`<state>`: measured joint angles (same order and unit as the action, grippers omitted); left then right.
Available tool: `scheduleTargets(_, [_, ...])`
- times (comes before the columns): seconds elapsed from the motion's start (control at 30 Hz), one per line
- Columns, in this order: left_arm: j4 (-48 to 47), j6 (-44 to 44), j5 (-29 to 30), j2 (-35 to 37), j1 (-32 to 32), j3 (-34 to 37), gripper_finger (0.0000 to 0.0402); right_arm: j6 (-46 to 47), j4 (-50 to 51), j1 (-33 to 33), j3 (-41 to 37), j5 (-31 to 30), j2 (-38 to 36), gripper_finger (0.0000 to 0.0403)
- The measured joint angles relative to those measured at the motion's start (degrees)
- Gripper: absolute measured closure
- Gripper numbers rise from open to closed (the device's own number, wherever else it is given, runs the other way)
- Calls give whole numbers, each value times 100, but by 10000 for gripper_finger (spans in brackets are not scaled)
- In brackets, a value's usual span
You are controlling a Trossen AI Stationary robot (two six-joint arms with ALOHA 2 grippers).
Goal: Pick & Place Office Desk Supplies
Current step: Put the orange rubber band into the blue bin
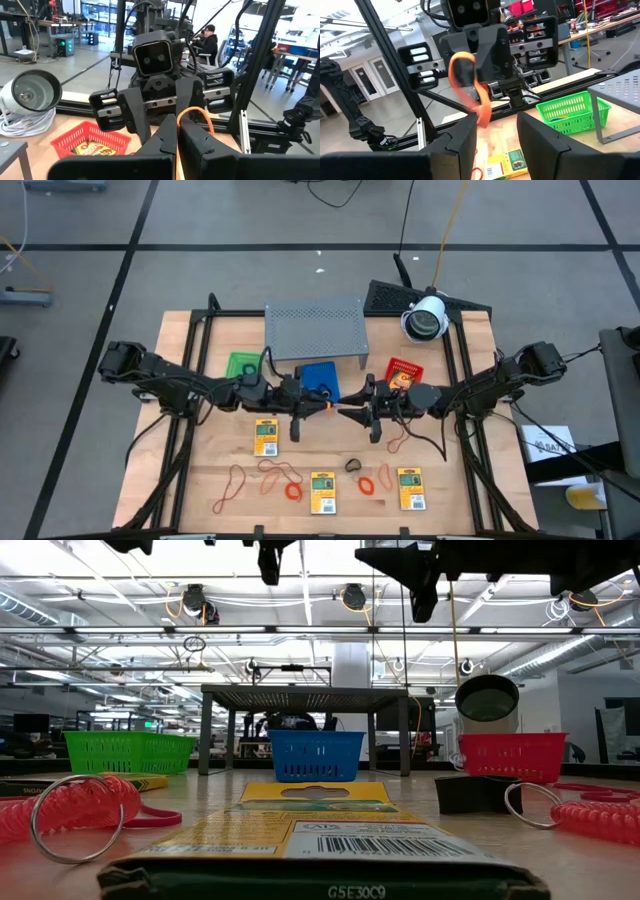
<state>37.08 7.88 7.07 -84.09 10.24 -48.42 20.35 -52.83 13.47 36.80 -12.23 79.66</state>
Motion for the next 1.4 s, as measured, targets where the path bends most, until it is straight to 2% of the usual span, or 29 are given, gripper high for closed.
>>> scheduleTargets(0.57, [-39,-35,44,0,0,0,397,-2,-5,0,0,7,0,277])
scheduleTargets(0.73, [-142,-35,46,0,0,0,398,-65,-7,0,0,7,0,312])
scheduleTargets(0.93, [-254,-37,46,0,0,0,399,-264,10,8,0,71,0,392])
scheduleTargets(1.4, [-491,-612,-61,0,-198,0,386,-369,227,-78,0,179,0,402])
